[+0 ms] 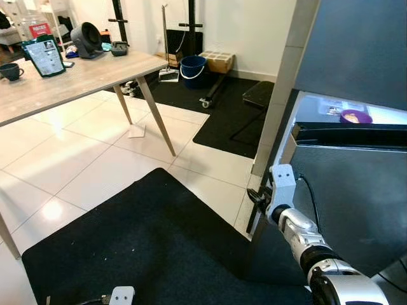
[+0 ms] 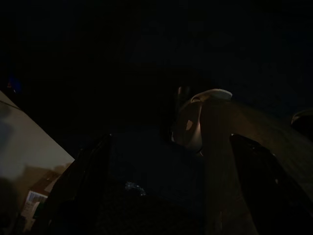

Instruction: Restocking fridge

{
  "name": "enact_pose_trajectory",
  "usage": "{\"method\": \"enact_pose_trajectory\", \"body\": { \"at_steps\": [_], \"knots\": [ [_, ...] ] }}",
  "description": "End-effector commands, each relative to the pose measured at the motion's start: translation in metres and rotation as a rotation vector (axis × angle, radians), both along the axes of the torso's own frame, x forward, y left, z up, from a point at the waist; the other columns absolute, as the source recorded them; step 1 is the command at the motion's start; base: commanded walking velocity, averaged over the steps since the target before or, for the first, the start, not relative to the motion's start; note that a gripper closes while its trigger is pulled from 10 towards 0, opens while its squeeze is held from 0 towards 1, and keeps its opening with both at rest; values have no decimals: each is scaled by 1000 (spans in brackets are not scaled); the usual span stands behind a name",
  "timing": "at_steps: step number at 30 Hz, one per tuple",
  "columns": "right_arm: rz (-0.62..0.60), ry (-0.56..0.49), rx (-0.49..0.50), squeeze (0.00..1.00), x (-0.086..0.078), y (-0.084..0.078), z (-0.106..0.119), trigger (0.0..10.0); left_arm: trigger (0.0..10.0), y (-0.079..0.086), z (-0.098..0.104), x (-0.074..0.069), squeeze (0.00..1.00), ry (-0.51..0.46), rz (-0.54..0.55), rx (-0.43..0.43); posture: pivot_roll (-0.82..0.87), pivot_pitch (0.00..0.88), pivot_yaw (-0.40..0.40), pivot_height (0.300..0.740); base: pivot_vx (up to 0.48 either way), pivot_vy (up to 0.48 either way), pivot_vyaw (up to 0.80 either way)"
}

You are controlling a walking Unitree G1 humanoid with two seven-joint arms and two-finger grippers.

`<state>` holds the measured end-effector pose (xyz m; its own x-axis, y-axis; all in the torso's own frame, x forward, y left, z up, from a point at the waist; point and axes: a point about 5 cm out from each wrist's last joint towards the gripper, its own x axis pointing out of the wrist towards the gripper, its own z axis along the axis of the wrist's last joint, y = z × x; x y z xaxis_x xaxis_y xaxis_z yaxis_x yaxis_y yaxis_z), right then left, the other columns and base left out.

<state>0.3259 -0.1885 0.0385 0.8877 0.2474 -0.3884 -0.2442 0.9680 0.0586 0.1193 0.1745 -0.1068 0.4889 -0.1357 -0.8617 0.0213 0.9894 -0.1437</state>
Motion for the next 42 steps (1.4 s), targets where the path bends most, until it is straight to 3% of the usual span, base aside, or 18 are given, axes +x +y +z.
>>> {"method": "enact_pose_trajectory", "body": {
  "at_steps": [1,2,5,8,11,12,14,17,18,19,20,23,26,30,34,42],
  "knots": [
    [104,126,-21,0,-18,0,-21,10000,10000,-3,-4,-11,0,47,17,-17,-1,0,-16,740,0,0,0],
    [104,126,-21,0,-18,0,-21,10000,10000,-3,-4,-11,0,47,17,-17,-1,0,-16,740,0,0,0],
    [211,246,-78,0,-40,-6,-41,10000,10000,-3,-4,-11,0,47,17,-19,-1,0,-16,740,0,0,0],
    [212,328,-140,0,-54,-16,-54,10000,10000,-2,-4,-11,0,47,13,-16,-6,0,-13,740,0,0,0],
    [142,457,-249,0,-80,-32,-75,10000,10000,-2,-4,-10,0,48,4,-15,-9,0,-13,740,0,0,0],
    [142,457,-249,0,-80,-32,-75,10000,10000,-2,-4,-10,0,48,4,-15,-9,0,-13,740,0,0,0],
    [79,539,-288,0,-101,-41,-89,10000,10000,-3,-4,-10,0,47,-5,-13,-9,0,-13,740,0,0,0],
    [19,631,-306,0,-128,-49,-104,10000,10000,-4,-3,-9,0,44,-7,-15,-9,0,-13,740,0,0,0],
    [-26,677,-311,0,-143,-54,-111,10000,10000,-4,-3,-9,0,43,-8,-16,-9,0,-13,740,0,0,0],
    [-26,677,-311,0,-143,-54,-111,10000,10000,-4,-3,-9,0,43,-8,-16,-9,0,-13,740,0,0,0],
    [-96,746,-329,0,-169,-61,-122,10000,10000,-4,-3,-9,0,43,-12,-16,-9,0,-13,740,0,0,0],
    [-133,779,-341,0,-182,-64,-126,10000,10000,-4,-3,-9,0,43,-15,-14,-9,0,-8,740,0,0,0],
    [-210,849,-330,0,-209,-69,-134,10000,10000,-3,-3,-9,0,43,-19,-12,-9,0,-8,740,0,0,0],
    [-224,873,-331,0,-217,-70,-136,10000,10000,-3,-3,-9,0,42,-21,-11,-6,0,-7,740,0,0,0],
    [-233,925,-334,0,-237,-70,-141,10000,10000,-2,-3,-9,0,40,-25,-9,-6,0,-7,740,327,0,0],
    [-255,926,-339,0,-239,-72,-141,10000,10000,-4,-3,-9,0,43,-33,-11,-12,0,-10,740,346,0,0]
  ]
}}
